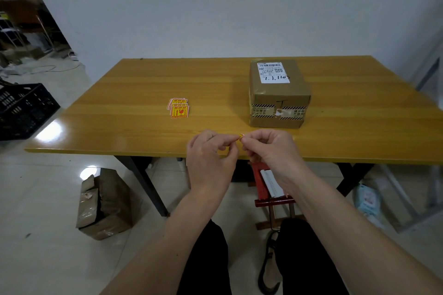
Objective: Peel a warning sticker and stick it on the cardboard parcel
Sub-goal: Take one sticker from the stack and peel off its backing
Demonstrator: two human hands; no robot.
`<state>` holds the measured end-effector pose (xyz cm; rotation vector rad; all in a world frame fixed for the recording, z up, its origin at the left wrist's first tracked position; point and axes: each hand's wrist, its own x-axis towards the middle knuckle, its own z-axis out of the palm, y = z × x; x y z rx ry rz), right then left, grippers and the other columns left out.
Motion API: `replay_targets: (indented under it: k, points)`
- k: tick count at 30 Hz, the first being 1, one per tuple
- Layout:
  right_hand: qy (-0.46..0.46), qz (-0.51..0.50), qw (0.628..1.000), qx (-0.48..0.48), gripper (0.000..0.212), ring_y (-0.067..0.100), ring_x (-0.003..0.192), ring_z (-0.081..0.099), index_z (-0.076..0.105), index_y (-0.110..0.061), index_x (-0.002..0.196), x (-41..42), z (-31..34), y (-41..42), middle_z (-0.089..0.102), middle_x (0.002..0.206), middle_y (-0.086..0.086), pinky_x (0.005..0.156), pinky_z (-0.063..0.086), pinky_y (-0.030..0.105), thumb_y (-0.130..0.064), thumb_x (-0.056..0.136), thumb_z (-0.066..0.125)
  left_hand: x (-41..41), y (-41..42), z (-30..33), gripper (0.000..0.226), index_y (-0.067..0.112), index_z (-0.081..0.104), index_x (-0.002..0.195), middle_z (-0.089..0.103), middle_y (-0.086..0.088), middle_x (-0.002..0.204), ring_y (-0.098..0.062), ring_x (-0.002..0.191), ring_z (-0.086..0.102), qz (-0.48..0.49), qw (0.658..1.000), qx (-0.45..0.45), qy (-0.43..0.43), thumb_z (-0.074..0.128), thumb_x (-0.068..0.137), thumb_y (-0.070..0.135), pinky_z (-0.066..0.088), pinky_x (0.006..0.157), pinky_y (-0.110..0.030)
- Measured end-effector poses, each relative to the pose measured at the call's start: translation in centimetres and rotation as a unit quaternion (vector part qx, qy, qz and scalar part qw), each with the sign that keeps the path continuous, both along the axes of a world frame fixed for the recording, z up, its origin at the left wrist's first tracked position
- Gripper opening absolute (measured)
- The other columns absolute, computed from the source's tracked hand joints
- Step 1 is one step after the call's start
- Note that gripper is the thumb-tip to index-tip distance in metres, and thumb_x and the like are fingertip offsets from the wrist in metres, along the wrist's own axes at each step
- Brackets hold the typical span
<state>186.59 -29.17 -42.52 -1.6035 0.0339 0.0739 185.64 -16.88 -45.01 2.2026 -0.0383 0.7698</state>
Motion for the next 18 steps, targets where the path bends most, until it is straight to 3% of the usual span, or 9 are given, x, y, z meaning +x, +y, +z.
replay_targets:
  k: [5,18]
  points:
    - [0.035,-0.001,0.999,0.04,0.022,0.009,0.055,0.056,0.07,-0.005,0.074,0.12,0.13,-0.05,0.062,0.062,0.003,0.053,0.048,0.021,-0.022,0.086,0.065,0.08,0.02,-0.37,0.016,0.025,0.075,0.08,0.059,0.003,0.066,-0.016,0.065,0.058,-0.001,1.0,0.014,-0.015,0.075,0.072,0.011,0.048,0.082,-0.045]
    - [0.035,0.04,0.998,0.035,0.018,0.009,0.057,0.055,0.069,-0.012,0.071,-0.1,-0.04,-0.22,0.063,0.064,0.001,0.051,0.047,0.019,-0.01,0.087,0.062,0.39,0.18,-0.68,0.009,0.024,0.075,0.077,0.062,0.005,0.069,-0.015,0.069,0.059,0.004,1.0,0.001,-0.007,0.077,0.074,0.016,0.048,0.082,-0.049]
